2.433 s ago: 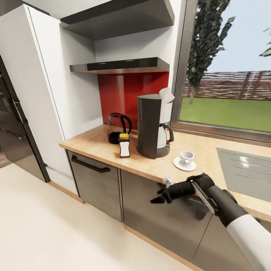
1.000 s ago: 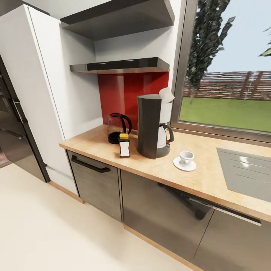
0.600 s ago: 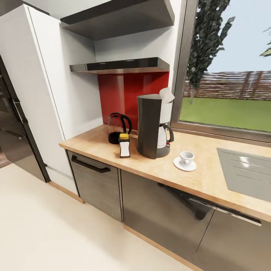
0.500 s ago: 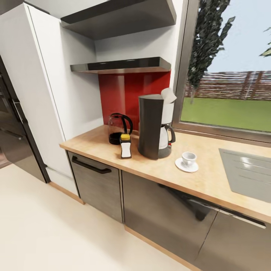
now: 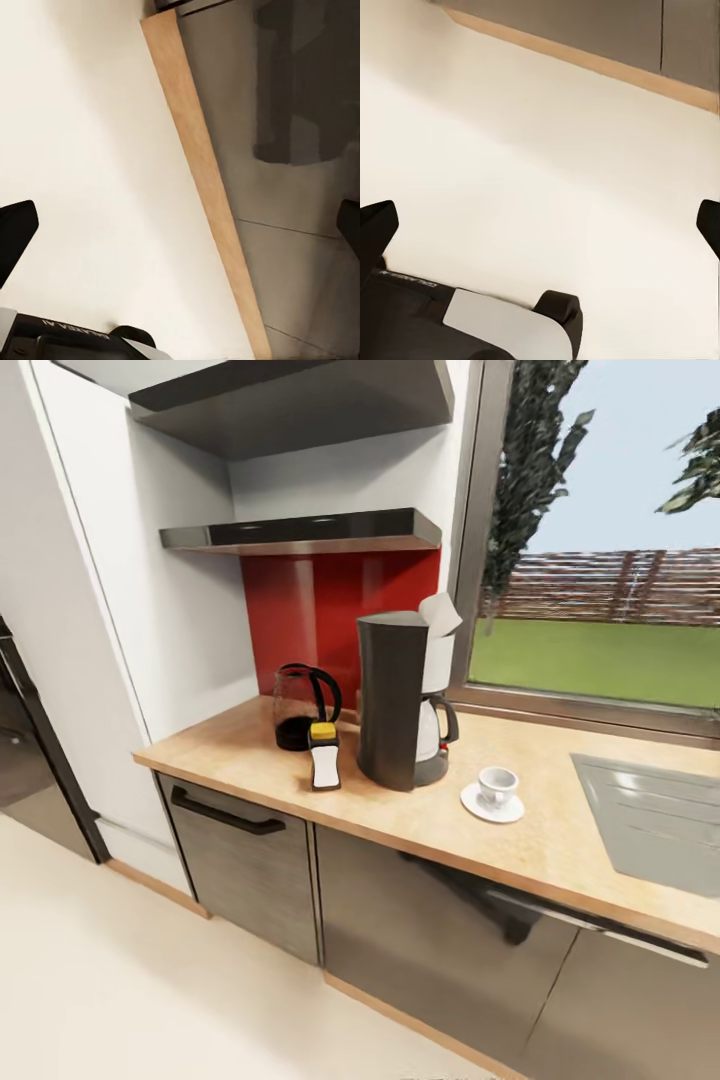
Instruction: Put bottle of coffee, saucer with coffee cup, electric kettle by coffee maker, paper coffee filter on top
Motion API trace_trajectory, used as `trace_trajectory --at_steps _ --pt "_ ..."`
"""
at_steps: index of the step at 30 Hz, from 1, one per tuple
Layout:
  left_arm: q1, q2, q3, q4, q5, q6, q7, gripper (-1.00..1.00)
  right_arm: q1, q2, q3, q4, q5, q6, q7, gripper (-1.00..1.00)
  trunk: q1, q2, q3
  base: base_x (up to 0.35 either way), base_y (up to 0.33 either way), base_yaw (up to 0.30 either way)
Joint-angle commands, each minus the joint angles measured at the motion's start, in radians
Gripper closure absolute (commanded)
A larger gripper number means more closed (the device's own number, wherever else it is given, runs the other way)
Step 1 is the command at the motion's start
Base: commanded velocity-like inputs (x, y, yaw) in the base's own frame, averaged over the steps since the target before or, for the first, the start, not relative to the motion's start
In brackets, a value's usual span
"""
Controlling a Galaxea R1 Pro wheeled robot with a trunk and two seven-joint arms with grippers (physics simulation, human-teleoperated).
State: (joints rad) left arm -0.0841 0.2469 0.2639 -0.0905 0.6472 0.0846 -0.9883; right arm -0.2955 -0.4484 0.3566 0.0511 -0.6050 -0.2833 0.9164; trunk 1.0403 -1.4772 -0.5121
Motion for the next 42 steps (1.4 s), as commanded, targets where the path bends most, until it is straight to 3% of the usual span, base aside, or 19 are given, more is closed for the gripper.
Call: trace_trajectory --at_steps 1,9,25,42 --pt "0.0 0.0 0.008 0.0 -0.003 0.009 -0.004 -1.0 -0.002 0.001 0.009 0.004 -0.007 -0.007 0.004 -1.0 0.0 -0.001 -0.001 0.0 0.0 -0.282" --pt "0.0 0.0 0.008 0.0 -0.003 0.009 -0.004 -1.0 -0.001 0.001 0.009 0.004 -0.007 -0.007 0.004 -1.0 0.0 -0.001 -0.001 0.039 0.038 -0.235" --pt "0.0 0.0 0.005 -0.001 -0.003 0.009 -0.004 -1.0 -0.002 0.001 0.009 0.004 -0.007 -0.007 0.004 -1.0 0.0 -0.001 -0.001 0.229 0.215 -0.045" --pt "0.0 0.0 0.009 0.0 -0.003 0.009 -0.004 -1.0 -0.002 0.001 0.009 0.004 -0.007 -0.007 0.002 -1.0 0.0 -0.001 -0.001 0.16 0.152 -0.261"
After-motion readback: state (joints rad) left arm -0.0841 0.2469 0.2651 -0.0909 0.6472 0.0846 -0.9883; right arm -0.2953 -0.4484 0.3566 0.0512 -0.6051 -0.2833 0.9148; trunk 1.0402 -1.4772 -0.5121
